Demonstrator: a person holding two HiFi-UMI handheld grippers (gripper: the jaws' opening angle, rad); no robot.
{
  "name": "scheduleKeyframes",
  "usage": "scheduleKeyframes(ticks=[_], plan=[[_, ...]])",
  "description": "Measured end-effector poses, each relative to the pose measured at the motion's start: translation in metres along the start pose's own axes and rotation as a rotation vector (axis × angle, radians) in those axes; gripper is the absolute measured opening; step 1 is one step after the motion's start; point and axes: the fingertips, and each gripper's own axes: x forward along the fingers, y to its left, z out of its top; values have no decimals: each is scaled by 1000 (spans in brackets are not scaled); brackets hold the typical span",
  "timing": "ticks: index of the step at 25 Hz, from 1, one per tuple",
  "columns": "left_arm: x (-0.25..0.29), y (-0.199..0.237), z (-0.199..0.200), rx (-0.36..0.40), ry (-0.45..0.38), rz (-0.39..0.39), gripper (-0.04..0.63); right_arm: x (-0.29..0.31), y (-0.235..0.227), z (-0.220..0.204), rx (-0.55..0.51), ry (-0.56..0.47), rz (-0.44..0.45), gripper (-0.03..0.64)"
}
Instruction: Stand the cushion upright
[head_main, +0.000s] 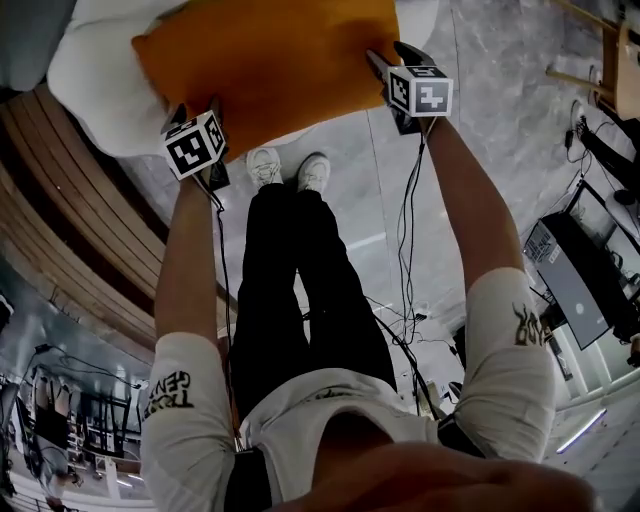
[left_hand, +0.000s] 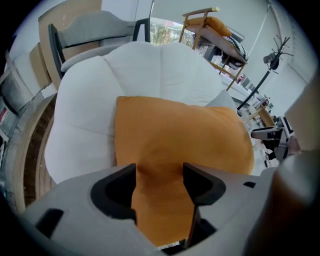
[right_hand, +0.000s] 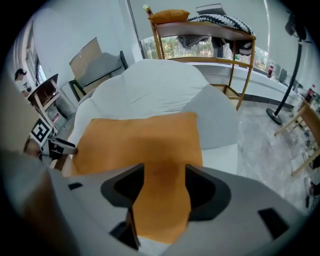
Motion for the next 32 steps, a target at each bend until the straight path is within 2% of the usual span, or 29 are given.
scheduleKeyframes(ticks=[6, 10, 12, 15, 20, 25, 32], plan=[[13, 3, -9, -71, 29, -16, 293, 16, -20, -6, 24, 61, -72, 262], [13, -5, -9, -49, 46, -19, 291, 26, -22, -14, 48, 126, -64, 261], [16, -9, -10, -28, 51, -43, 266, 33, -21, -17, 71, 161, -42, 259], [19, -9, -12, -24, 71, -56, 183, 38, -17, -18, 72, 189, -29, 218], [17, -17, -13, 15, 93, -44, 60, 33, -10, -21, 33, 203, -62, 100], [-5, -21, -9, 6, 75, -85, 34, 13, -7, -14, -20, 184, -111, 50], [-43, -23, 10, 10, 8, -67, 25, -18, 6, 9, -42, 129, -86, 37]])
